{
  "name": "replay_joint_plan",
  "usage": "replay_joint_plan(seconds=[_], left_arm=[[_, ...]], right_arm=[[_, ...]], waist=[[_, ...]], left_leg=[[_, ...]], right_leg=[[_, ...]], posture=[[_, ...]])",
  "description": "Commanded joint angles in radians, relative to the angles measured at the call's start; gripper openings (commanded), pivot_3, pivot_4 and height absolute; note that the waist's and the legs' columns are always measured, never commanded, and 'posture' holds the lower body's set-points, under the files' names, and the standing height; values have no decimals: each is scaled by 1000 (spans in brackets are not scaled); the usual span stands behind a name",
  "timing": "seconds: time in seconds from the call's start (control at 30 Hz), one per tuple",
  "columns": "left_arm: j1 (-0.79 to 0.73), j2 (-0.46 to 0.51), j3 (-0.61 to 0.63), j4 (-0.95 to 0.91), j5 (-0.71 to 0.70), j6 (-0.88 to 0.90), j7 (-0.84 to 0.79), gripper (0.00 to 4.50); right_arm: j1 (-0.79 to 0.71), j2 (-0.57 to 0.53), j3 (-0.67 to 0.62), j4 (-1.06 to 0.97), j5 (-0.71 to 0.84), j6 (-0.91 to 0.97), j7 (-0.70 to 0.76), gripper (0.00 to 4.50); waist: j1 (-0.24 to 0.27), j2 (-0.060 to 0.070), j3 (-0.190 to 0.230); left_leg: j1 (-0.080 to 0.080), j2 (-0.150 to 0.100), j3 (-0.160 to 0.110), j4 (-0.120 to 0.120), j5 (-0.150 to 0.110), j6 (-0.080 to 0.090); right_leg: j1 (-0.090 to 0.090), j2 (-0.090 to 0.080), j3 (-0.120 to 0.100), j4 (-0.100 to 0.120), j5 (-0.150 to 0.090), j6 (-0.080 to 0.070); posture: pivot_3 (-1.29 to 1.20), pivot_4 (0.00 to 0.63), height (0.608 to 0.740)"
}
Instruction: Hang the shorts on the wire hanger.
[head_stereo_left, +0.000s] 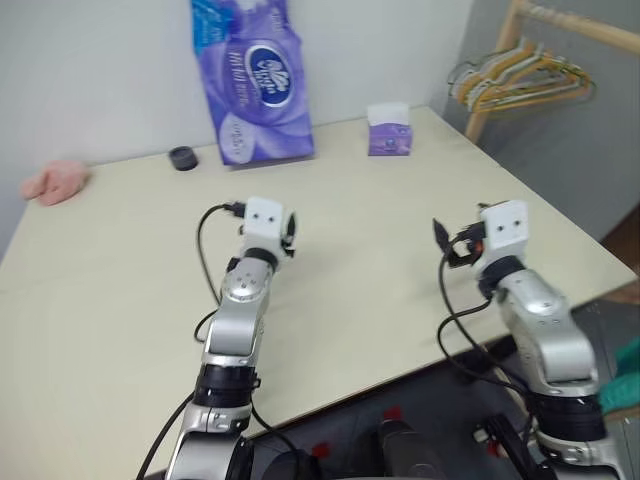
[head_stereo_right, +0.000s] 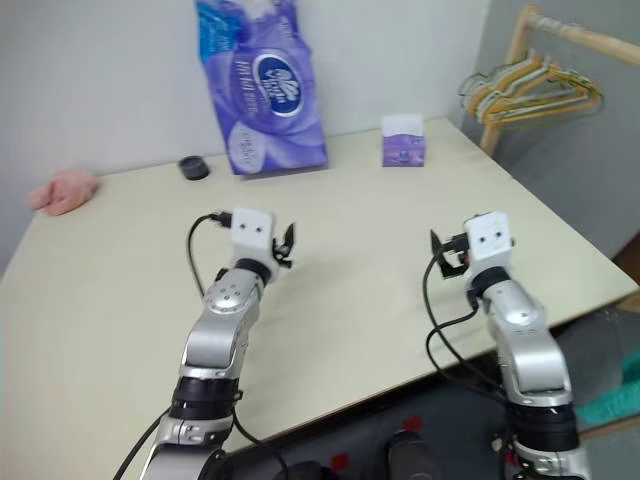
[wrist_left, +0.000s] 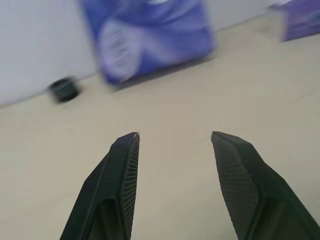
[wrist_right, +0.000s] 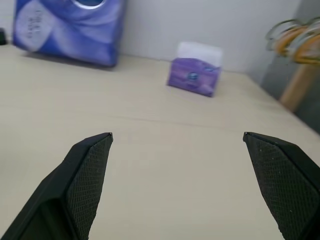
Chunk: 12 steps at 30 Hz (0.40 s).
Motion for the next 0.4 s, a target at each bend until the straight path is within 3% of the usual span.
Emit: replay_joint_plan(seconds=[0.03, 0.2, 0.4], left_arm=[[36, -10, 36, -87, -6, -14, 43, 2411], [52, -12, 64, -86, -32, -25, 57, 2411], [74, -20, 89, -106, -59, -52, 73, 2411]], right_arm=[[-61, 33, 23, 102, -14, -136, 18, 4470], [-127, 77, 14, 222, -4, -209, 18, 4470], [-155, 77, 19, 283, -1, -236, 56, 4470]], waist=[[37, -2, -1], [92, -5, -3], [109, -9, -5]], left_leg=[[0, 0, 0, 0, 0, 0], [-1, 0, -2, 0, 1, -3], [-4, 0, -9, 0, 4, -6]], right_leg=[[0, 0, -1, 0, 0, 0], [-1, 0, -3, -1, 1, -3], [-1, 0, -11, -1, 2, -5]], posture=[[16, 68, 740], [74, 60, 740], [130, 66, 740]])
